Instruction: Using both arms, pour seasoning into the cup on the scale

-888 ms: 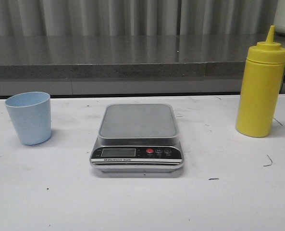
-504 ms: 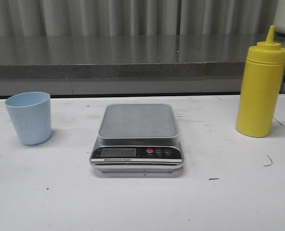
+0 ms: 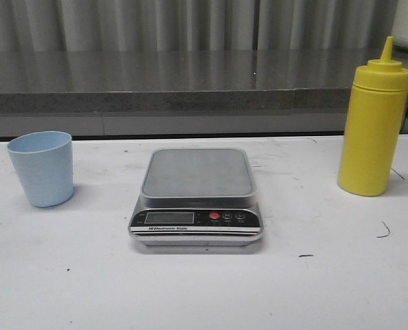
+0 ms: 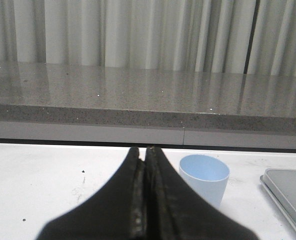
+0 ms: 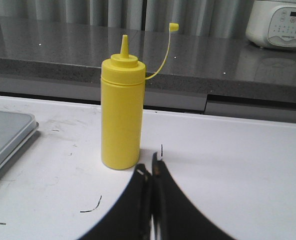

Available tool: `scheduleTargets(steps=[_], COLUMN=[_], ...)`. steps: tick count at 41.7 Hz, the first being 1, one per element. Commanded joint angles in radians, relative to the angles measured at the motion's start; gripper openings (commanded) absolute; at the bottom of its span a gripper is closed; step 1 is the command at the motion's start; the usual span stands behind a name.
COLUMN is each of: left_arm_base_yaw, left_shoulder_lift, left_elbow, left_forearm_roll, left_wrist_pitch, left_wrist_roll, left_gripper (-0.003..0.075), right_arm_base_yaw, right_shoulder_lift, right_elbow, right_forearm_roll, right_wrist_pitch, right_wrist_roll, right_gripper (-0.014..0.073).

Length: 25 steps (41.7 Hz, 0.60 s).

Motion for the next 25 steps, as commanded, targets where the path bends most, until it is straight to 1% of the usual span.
scheduleTargets(steps=[1,4,7,15,20,25], left_arm_base_yaw=[0.001,0.001,0.001,0.001,0.001,0.001], left_shoulder_lift=[-0.015,-0.015,-0.015,0.037,0.131,0.239], left_elbow=[0.018,-0.016,-0.077,-0.304,-0.457,-0.571], left_forearm_roll=[-0.008,-0.014,-0.014,-0.014,-0.014,-0.014], left_wrist_pitch=[-0.105,-0.092,-0.049,0.119,0.237,0.371], left_wrist_roll=[-0.001,-0.001,-0.001,-0.001,-0.001,-0.001], left_gripper=[-0.002,-0.002,-0.002,-0.002,-0.002,-0.002], right_arm_base_yaw=[-0.006,-0.006,-0.006,-0.006,-0.006,-0.006], right_shoulder_lift=[-0.016,-0.016,-0.016,0.025,0.106,0.198], right_elbow=[-0.007,-0.032,-0.083,-0.28,-0.411,-0.506], right_forearm_roll=[-0.007,-0.007,-0.007,-0.008,-0.011,-0.013], right_wrist_pitch=[-0.116,-0.121,-0.09,0.072,0.183,0.29], right_wrist_roll=[-0.006,-0.006,-0.006,-0.006,-0.006,-0.007], right_gripper=[-0.0067,-0.0067,-0.0067,-0.0067,-0.0067,-0.0067])
